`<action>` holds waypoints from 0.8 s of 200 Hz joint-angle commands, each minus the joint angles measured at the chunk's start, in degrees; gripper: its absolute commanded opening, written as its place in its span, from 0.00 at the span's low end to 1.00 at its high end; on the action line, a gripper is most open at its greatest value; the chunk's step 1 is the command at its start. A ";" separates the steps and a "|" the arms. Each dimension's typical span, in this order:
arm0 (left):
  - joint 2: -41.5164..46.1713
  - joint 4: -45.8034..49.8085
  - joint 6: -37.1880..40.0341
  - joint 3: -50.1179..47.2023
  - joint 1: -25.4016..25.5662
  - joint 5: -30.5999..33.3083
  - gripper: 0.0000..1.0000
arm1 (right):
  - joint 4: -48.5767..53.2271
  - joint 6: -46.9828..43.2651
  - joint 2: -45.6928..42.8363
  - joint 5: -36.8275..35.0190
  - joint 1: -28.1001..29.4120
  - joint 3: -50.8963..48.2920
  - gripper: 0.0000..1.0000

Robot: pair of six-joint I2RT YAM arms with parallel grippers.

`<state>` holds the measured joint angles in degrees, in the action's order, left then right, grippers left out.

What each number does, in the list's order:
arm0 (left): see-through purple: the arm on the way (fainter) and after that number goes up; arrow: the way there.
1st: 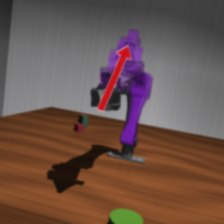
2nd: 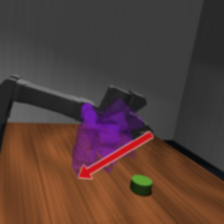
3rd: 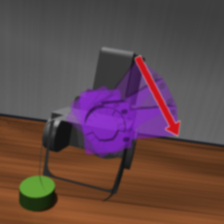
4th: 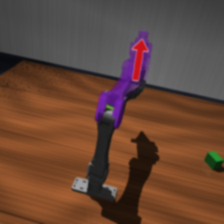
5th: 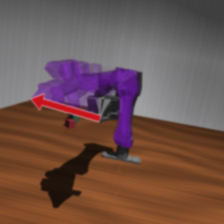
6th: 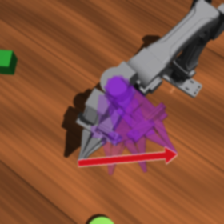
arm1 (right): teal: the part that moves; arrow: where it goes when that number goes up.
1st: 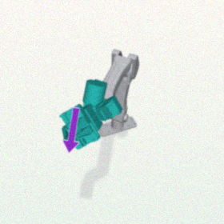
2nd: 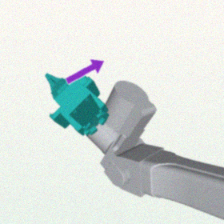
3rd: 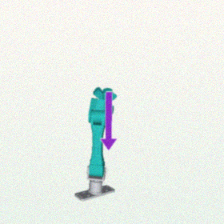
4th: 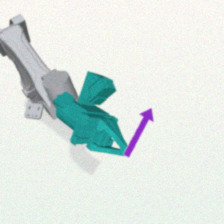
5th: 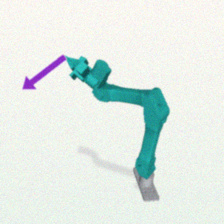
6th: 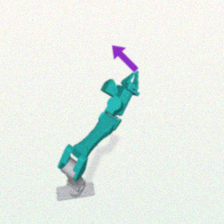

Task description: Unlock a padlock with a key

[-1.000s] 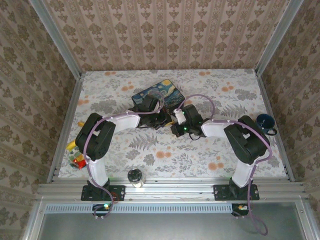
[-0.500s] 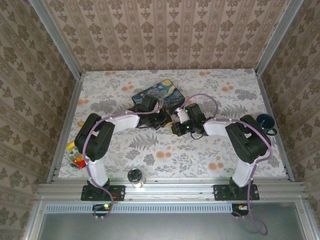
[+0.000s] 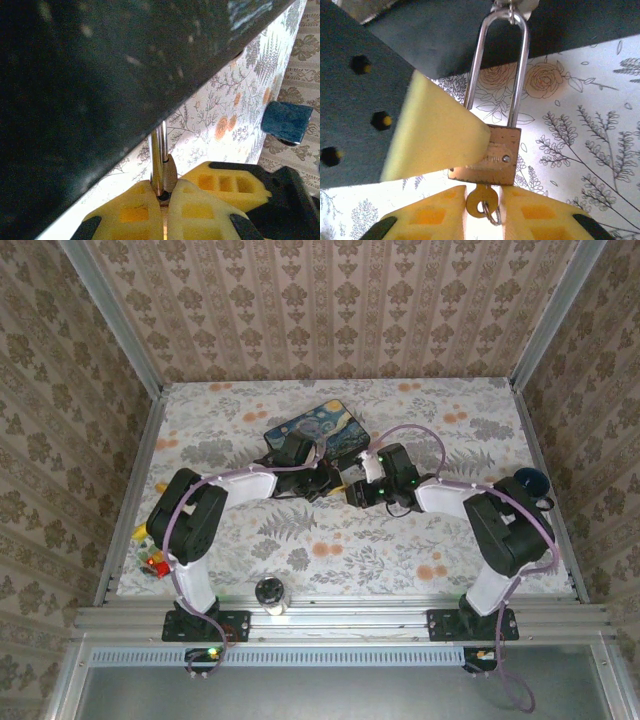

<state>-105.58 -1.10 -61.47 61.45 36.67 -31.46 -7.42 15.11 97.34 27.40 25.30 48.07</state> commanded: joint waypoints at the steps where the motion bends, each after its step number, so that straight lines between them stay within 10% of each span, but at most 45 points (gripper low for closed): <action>1: -0.59 9.10 -1.72 -3.10 -0.27 -0.86 0.00 | 1.14 0.20 -3.56 -3.33 -0.69 -1.43 0.28; 160: 0.24 9.20 -1.89 -4.20 -0.10 -0.34 0.00 | 10.13 2.22 -14.54 -11.04 -0.39 -3.13 0.42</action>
<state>-104.38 -0.47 -60.47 60.07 36.67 -30.63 0.86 16.78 81.49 15.99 24.77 43.66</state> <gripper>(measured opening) 0.052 0.421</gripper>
